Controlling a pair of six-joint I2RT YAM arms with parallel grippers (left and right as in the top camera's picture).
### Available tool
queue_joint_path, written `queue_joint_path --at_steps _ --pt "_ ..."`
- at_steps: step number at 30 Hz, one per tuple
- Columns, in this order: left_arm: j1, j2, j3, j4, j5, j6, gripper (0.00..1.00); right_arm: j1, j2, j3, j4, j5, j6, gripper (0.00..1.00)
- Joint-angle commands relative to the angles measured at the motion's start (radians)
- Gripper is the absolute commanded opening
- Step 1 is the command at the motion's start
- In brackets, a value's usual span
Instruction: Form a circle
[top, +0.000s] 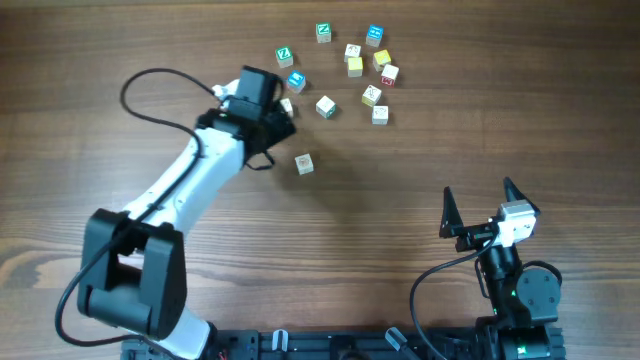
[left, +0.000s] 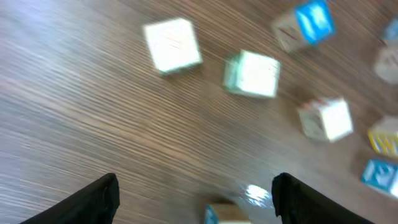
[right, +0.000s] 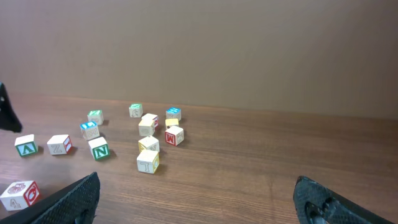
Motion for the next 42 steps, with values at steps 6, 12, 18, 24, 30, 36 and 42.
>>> queue_joint_path --at_steps 6,12,18,24,30,36,42 --pt "0.124 -0.011 0.010 -0.057 -0.064 0.006 1.00 -0.004 -0.007 -0.001 0.002 0.013 -0.010 1.00" --pt "0.210 -0.011 0.009 -0.118 -0.123 0.005 1.00 -0.004 -0.007 -0.001 0.002 0.013 -0.010 1.00" --pt "0.295 -0.010 0.008 -0.145 -0.123 0.006 1.00 -0.004 -0.007 -0.001 0.006 0.057 -0.009 1.00" --pt "0.328 -0.009 0.008 -0.149 -0.153 0.006 0.43 -0.004 0.019 0.001 0.016 -0.021 0.048 1.00" --pt "0.329 -0.009 0.008 -0.151 -0.153 0.005 0.04 -0.004 0.242 0.224 0.013 -0.015 0.099 1.00" --pt "0.329 -0.009 0.008 -0.151 -0.153 0.005 0.04 -0.004 0.829 0.821 -0.185 -0.122 0.099 1.00" --pt "0.329 -0.009 0.008 -0.148 -0.153 0.005 0.04 -0.004 1.388 1.660 -0.793 -0.203 0.092 1.00"
